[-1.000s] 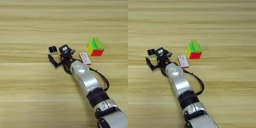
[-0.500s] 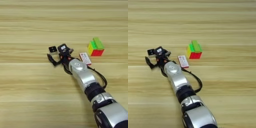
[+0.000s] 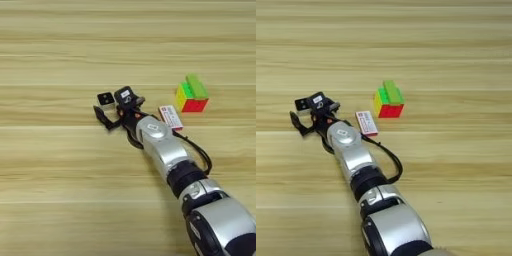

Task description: Move the objects on the table

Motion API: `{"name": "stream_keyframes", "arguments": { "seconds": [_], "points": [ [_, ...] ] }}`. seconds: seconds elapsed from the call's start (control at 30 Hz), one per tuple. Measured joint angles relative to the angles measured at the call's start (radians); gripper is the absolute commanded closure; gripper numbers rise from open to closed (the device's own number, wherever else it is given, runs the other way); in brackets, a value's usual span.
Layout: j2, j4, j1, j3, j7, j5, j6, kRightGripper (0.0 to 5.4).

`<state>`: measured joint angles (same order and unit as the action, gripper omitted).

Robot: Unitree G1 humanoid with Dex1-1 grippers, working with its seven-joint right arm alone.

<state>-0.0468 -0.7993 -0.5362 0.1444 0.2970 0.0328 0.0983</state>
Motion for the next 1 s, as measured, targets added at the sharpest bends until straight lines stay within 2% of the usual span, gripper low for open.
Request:
{"name": "stream_keyframes", "arguments": {
  "seconds": [0.63, 1.0],
  "points": [
    [-0.002, -0.001, 0.000, -0.004, 0.012, 0.000, 0.001, 2.80],
    [-0.003, -0.001, 0.000, -0.005, 0.013, 0.000, 0.001, 2.93]
  ]
}}
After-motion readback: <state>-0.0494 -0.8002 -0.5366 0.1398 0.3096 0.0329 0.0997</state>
